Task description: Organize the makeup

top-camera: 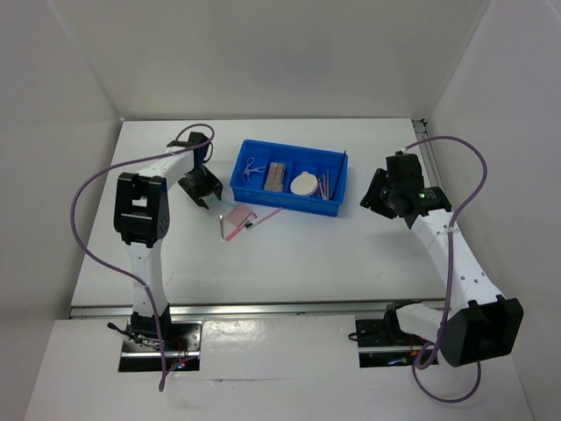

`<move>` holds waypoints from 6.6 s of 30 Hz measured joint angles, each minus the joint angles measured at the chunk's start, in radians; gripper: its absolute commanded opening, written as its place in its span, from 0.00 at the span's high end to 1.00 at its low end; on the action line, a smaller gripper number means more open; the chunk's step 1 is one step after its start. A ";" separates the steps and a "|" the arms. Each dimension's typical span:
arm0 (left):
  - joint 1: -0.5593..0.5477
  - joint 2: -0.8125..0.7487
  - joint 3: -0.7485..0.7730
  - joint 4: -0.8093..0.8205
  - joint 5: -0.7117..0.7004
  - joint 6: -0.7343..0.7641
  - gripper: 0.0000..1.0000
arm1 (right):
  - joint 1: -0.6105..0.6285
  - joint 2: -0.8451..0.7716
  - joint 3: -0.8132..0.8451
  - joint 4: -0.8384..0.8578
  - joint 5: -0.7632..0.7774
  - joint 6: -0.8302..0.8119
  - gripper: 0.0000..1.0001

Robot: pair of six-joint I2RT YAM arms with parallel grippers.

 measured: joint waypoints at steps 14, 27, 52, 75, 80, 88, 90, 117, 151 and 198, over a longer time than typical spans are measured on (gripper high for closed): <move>-0.004 0.022 0.025 -0.010 -0.053 -0.066 0.57 | 0.000 0.000 -0.001 0.010 -0.014 0.007 0.52; 0.061 0.030 0.041 -0.050 -0.131 -0.054 0.67 | 0.009 0.000 -0.001 0.012 -0.016 0.007 0.52; 0.118 -0.134 0.055 -0.034 -0.089 0.187 1.00 | 0.009 0.021 -0.001 0.014 -0.022 0.007 0.52; -0.144 0.109 0.612 0.005 0.077 0.416 0.97 | 0.018 0.037 -0.001 0.029 -0.010 0.006 0.52; -0.151 0.210 0.638 0.018 0.088 0.459 0.70 | 0.018 0.037 -0.001 0.028 -0.007 0.006 0.52; -0.151 0.201 0.623 0.047 0.142 0.493 0.24 | 0.018 0.037 -0.001 0.027 0.005 0.007 0.52; -0.151 0.159 0.587 0.053 0.143 0.492 0.22 | 0.018 0.037 -0.001 0.026 0.005 0.006 0.52; -0.251 -0.443 -0.516 0.210 -0.132 0.214 0.40 | 0.055 0.035 -0.001 0.029 0.005 0.019 0.53; -0.266 -0.296 0.175 -0.027 -0.233 0.365 1.00 | 0.057 0.012 -0.026 0.030 0.019 0.033 0.53; -0.346 -0.513 -0.581 0.324 -0.069 0.455 0.36 | 0.084 0.045 -0.051 0.069 0.004 0.055 0.53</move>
